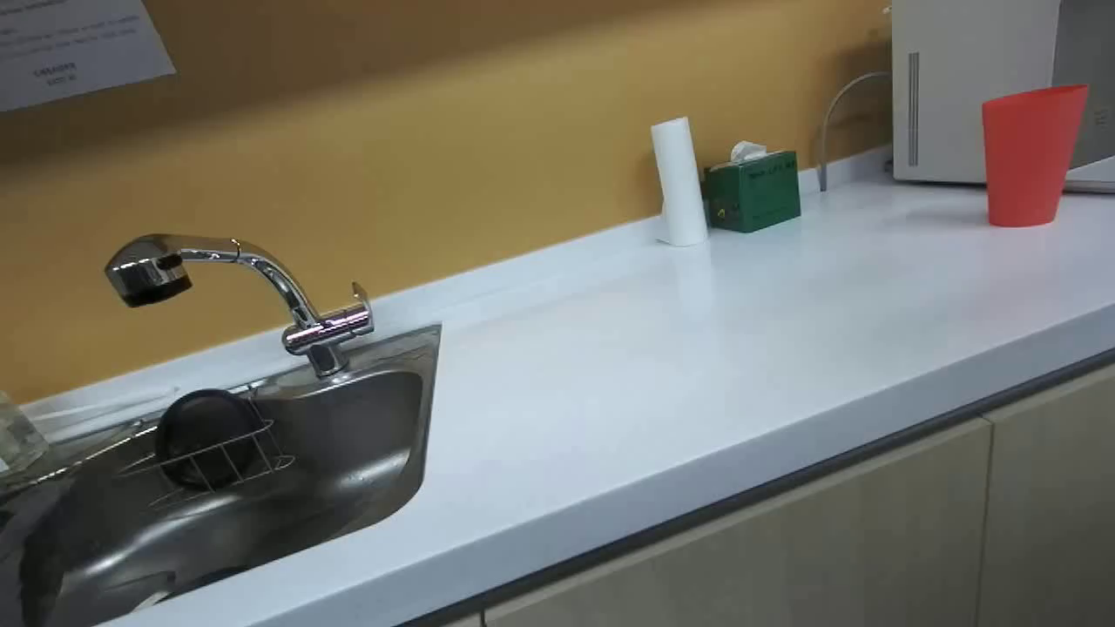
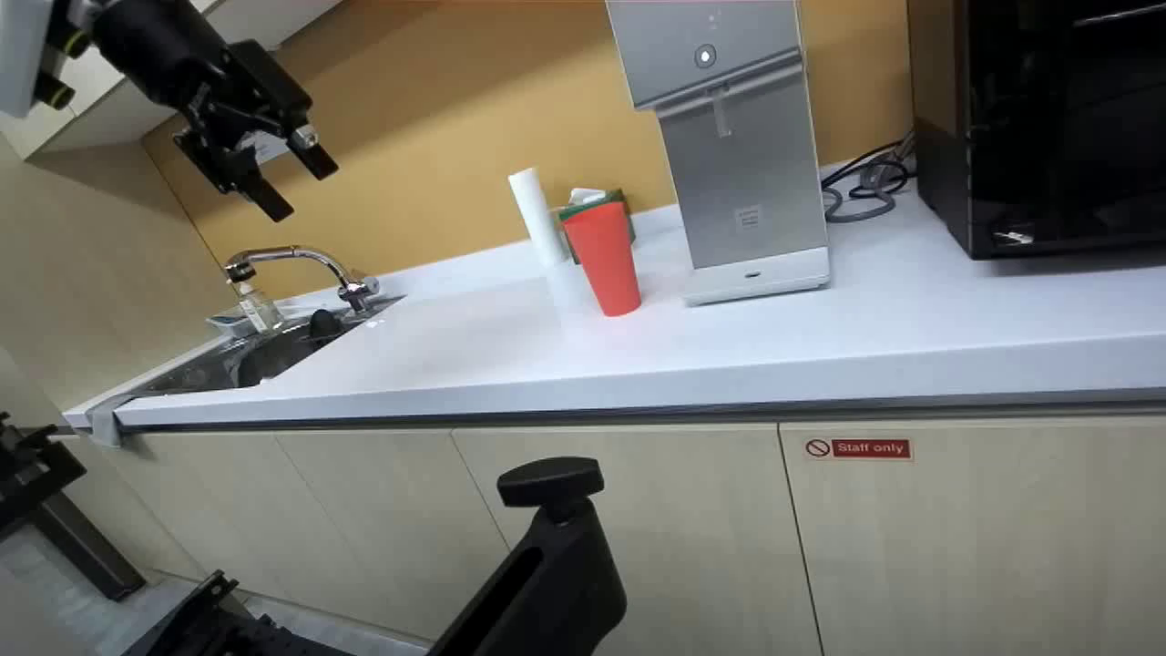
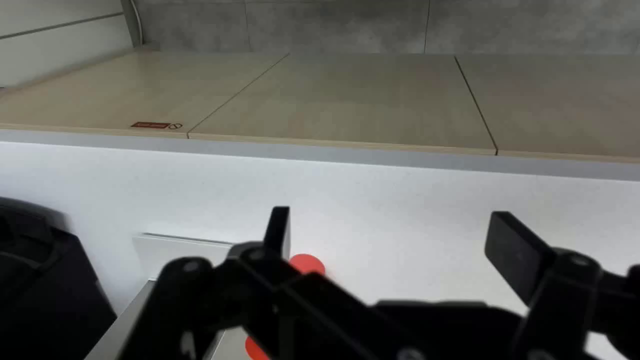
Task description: Put the orange cup under the tap dispenser
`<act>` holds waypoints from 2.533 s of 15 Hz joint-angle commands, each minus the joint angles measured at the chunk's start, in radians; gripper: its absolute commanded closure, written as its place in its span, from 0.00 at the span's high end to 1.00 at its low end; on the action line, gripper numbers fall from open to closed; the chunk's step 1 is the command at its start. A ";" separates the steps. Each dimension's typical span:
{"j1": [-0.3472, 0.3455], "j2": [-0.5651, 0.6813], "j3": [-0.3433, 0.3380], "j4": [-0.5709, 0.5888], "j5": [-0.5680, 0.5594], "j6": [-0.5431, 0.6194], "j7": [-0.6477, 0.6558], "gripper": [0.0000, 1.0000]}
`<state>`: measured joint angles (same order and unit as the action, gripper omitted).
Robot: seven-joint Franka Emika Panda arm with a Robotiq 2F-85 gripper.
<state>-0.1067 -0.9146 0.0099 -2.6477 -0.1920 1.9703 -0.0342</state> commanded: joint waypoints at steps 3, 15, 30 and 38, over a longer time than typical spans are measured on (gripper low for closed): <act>0.014 0.001 -0.010 0.003 -0.010 -0.005 0.009 1.00; 0.000 0.036 0.015 -0.001 -0.001 0.086 0.090 1.00; -0.191 0.497 0.204 0.017 -0.067 0.607 0.522 1.00; -0.164 0.517 0.167 0.009 -0.063 0.627 0.488 1.00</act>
<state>-0.2950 -0.3986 0.2030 -2.6407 -0.2385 2.6018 0.4434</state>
